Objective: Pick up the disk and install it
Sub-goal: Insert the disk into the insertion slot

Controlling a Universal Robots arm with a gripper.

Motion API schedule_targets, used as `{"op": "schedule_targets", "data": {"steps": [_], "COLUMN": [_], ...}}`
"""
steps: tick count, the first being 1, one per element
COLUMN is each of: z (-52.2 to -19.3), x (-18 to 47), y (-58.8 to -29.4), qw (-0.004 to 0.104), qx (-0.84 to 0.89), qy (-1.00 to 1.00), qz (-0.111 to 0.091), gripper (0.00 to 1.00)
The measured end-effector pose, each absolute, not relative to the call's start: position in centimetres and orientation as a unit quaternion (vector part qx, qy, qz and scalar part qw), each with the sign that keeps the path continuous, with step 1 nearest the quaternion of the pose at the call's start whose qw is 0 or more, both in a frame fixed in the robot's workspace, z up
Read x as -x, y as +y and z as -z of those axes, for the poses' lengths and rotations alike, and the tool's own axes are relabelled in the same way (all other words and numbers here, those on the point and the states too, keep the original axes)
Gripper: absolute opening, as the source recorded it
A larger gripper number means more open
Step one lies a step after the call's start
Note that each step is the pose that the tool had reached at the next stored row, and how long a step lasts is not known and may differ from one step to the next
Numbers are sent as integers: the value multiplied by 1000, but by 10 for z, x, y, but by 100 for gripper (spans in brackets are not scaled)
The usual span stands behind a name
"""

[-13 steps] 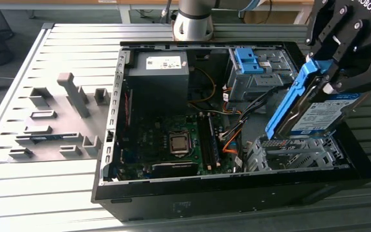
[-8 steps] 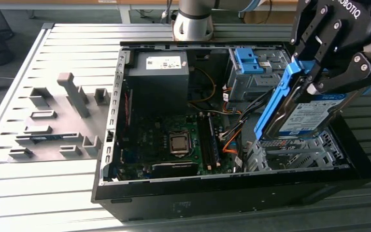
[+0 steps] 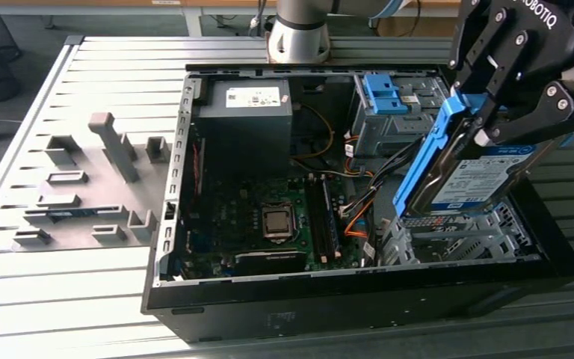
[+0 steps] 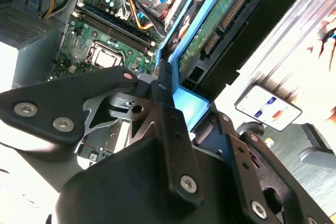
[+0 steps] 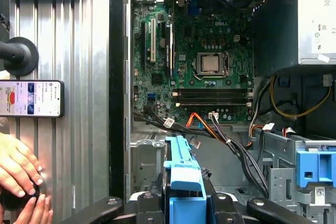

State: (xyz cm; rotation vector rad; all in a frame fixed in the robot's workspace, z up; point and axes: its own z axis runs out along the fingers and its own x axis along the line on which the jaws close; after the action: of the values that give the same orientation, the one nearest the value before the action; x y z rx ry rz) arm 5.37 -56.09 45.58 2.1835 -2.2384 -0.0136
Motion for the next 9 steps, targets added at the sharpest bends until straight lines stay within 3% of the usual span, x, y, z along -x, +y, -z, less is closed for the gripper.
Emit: {"op": "schedule_targets", "data": {"steps": [9], "z": [-456], "x": [-55], "y": [-561], "qw": [7], "qx": [-698], "qy": [-716], "qz": [4], "gripper": [37]}}
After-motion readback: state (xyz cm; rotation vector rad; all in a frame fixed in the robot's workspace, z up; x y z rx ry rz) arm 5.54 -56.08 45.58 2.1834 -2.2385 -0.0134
